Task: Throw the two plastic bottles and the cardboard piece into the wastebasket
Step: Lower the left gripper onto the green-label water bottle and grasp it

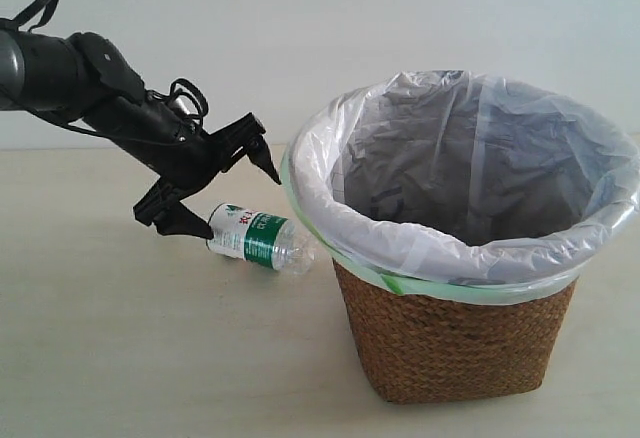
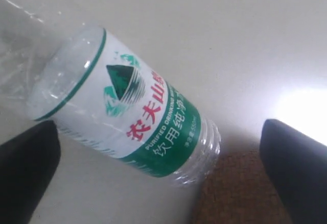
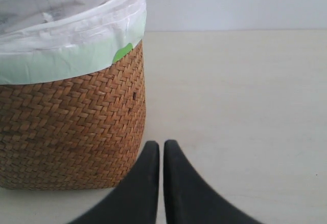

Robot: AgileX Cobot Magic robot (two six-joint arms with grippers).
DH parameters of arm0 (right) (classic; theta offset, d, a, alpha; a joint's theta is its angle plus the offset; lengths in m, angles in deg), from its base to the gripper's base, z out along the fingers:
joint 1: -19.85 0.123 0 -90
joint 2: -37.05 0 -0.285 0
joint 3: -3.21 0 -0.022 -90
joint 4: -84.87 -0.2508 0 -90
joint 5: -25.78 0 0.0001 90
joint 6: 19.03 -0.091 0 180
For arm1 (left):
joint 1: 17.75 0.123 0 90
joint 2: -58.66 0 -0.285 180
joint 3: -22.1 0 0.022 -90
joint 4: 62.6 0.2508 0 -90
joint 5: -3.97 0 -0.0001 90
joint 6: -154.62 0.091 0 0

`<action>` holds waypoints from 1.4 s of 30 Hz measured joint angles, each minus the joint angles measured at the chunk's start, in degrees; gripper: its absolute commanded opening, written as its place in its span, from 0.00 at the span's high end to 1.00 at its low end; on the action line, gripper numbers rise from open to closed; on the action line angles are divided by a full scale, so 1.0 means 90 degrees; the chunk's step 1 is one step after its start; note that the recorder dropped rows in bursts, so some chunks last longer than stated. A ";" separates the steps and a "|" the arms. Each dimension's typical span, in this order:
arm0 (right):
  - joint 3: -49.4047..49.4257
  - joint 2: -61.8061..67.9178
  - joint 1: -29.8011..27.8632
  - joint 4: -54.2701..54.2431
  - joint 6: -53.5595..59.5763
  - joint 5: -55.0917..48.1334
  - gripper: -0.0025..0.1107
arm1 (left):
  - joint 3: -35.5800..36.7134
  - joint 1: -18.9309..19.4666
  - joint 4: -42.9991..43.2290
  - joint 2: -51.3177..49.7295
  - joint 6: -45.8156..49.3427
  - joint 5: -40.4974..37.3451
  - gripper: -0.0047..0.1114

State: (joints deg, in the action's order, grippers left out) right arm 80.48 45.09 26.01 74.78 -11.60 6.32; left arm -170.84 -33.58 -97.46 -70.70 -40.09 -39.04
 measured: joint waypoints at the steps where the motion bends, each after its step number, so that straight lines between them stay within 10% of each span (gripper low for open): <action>1: 0.0000 0.0000 0.0000 0.0000 0.0000 0.0000 0.98 | 0.0000 0.0000 0.0000 -0.0027 -0.0052 -0.0018 0.05; 37: 0.0000 0.0000 0.0000 0.0000 0.0000 0.0000 0.98 | -0.0016 0.0073 0.1589 -0.0577 -0.1304 -0.1214 0.06; 42: 0.0000 0.0000 0.0000 0.0000 0.0000 0.0000 0.98 | -0.0032 0.0073 0.1732 -0.0577 -0.1233 -0.1289 0.24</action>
State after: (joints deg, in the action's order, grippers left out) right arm 80.48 45.09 26.01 74.78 -11.60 6.32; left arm -171.13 -32.93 -81.86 -75.89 -51.19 -50.64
